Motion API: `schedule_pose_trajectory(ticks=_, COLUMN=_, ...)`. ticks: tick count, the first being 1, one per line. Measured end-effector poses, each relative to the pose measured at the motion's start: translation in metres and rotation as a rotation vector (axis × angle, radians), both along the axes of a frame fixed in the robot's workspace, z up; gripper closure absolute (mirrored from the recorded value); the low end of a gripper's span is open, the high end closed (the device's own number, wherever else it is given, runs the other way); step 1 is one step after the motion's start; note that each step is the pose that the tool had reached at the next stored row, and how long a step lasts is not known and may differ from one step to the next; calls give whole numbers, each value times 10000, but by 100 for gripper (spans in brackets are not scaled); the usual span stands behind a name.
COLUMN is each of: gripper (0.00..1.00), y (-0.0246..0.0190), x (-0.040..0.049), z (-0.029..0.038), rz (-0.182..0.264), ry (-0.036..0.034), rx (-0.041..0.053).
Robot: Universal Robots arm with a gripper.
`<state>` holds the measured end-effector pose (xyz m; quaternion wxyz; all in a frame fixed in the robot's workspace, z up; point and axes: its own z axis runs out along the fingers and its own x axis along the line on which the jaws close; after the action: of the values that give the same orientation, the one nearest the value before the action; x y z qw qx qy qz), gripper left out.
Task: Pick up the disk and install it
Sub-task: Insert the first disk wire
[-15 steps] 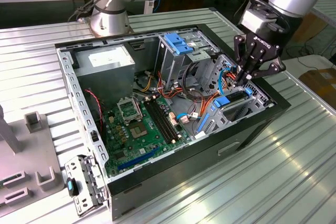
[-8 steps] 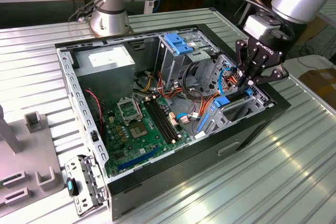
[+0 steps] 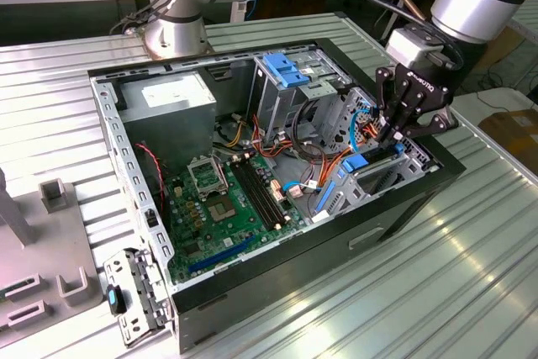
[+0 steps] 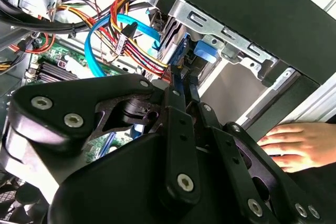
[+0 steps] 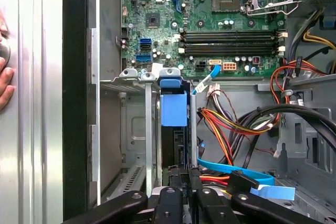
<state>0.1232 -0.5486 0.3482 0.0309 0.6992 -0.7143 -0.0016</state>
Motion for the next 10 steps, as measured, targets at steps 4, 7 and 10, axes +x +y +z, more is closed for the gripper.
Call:
schedule_pose_trajectory(ticks=4, gripper=83, y=-19, x=0, z=0, rz=-2, ry=0, rx=-1)
schedule_pose_trajectory(ticks=7, gripper=83, y=-17, x=0, z=0, rz=-1, ry=0, rx=0)
schedule_pose_trajectory(ticks=10, gripper=83, y=8, x=-1, z=-3, rz=-1, ry=0, rx=-1)
